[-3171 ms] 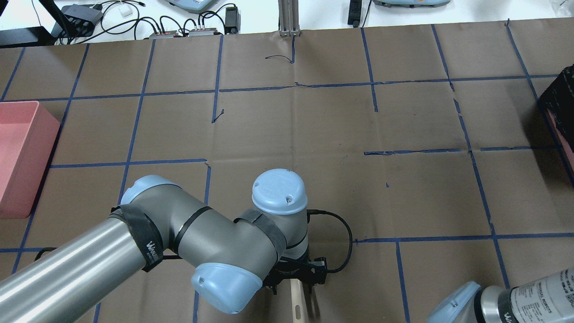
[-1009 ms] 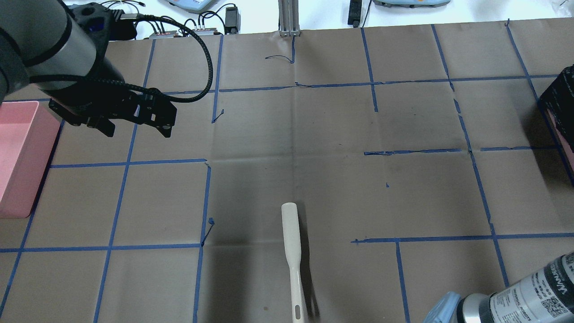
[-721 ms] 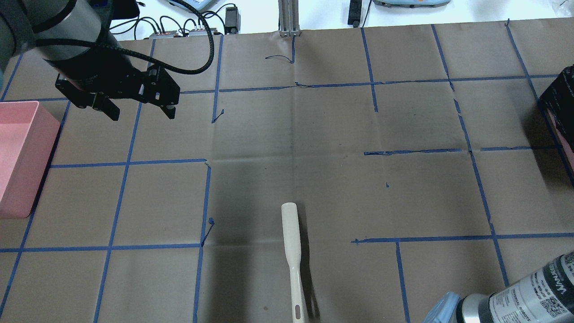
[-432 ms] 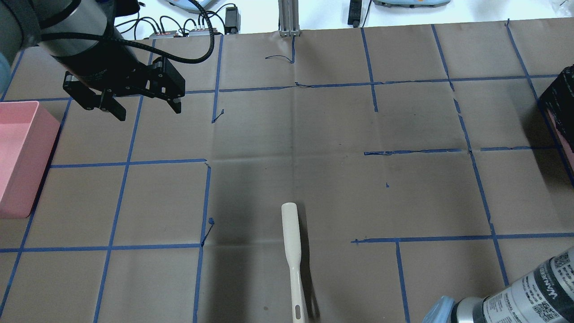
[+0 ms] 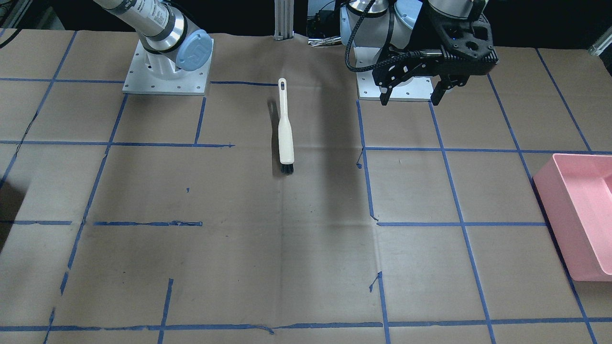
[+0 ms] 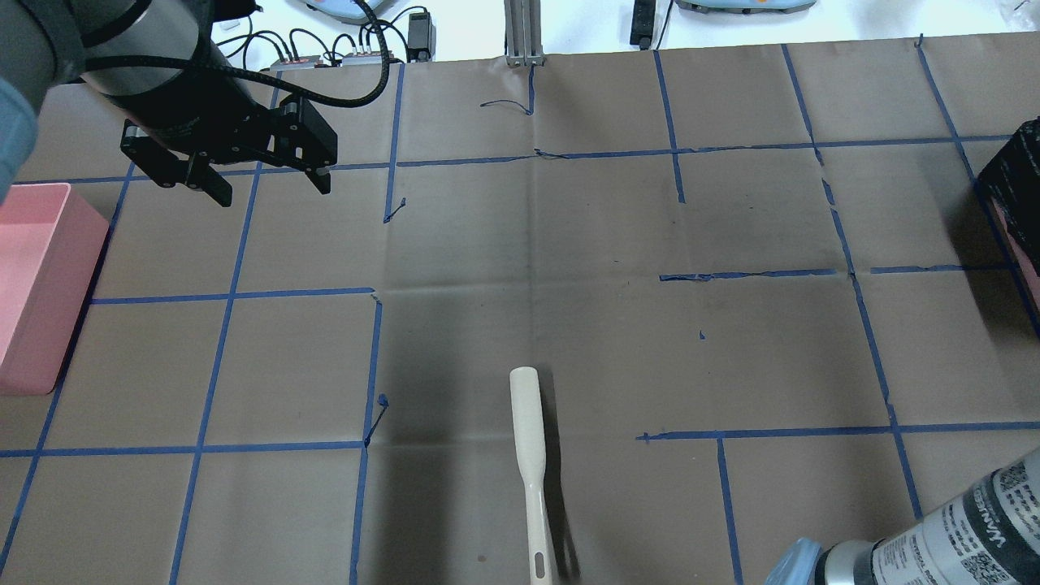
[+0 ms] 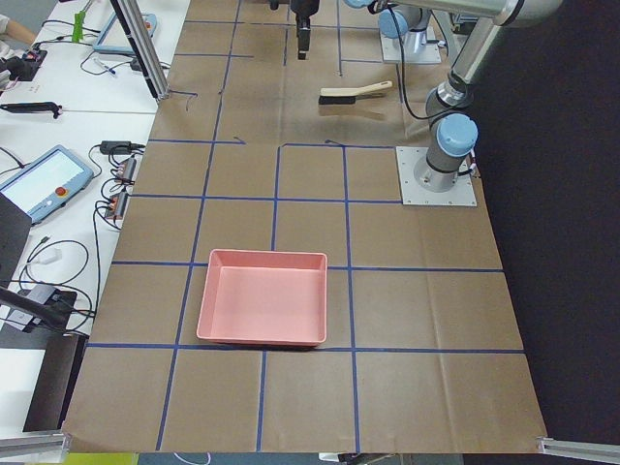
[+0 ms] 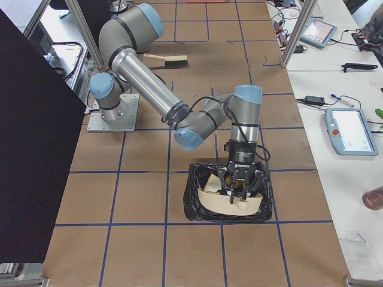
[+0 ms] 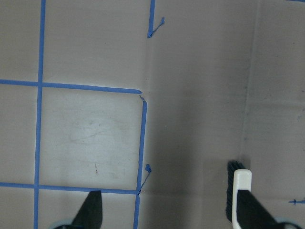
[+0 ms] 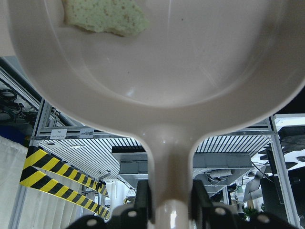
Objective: Sweep and dump trash in nearest bin
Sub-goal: 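Tip the dustpan further with the right gripper to pour out the trash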
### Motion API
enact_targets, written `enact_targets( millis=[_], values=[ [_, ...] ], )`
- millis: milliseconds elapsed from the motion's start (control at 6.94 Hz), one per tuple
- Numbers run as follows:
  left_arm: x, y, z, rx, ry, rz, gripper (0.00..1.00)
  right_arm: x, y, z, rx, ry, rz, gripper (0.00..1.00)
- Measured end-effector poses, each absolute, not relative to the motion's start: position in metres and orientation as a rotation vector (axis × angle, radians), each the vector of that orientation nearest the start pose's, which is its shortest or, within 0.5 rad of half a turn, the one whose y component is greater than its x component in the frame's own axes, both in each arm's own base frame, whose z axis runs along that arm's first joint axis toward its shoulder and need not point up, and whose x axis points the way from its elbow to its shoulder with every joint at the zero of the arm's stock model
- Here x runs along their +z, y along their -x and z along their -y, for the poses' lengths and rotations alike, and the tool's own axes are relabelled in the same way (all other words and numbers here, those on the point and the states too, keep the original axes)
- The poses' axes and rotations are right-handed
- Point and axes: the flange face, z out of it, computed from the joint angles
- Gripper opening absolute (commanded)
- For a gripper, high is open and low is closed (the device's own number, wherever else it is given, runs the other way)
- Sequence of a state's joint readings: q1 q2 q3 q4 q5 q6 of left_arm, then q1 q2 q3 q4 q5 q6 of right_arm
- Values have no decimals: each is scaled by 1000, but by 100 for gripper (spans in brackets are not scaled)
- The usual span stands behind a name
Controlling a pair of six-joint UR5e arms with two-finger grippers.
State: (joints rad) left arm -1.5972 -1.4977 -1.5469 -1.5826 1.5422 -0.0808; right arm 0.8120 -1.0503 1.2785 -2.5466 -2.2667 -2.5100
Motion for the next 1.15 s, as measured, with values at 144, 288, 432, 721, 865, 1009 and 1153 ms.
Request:
enact_targets(
  millis=[144,288,432,721,865,1009,1153],
  values=[
    [533,148,464,-136,65,-3170,100,457,443,568,-890,-1529,1721,6],
    [532,148,465,-134,61,-3171,100,457,442,568,-890,-1516,1718,6],
    [532,148,466,-133,60,-3171,100,455,440,568,-893,-1511,1719,5],
    [530,148,467,-129,66,-3172,100,442,432,569,-895,-1528,1723,7],
    [530,148,467,-128,72,-3173,100,439,427,570,-893,-1531,1716,12],
    [530,148,467,-127,76,-3174,100,441,425,570,-899,-1521,1711,12],
    [530,148,467,-127,77,-3175,100,447,423,568,-905,-1491,1704,12]
  ],
)
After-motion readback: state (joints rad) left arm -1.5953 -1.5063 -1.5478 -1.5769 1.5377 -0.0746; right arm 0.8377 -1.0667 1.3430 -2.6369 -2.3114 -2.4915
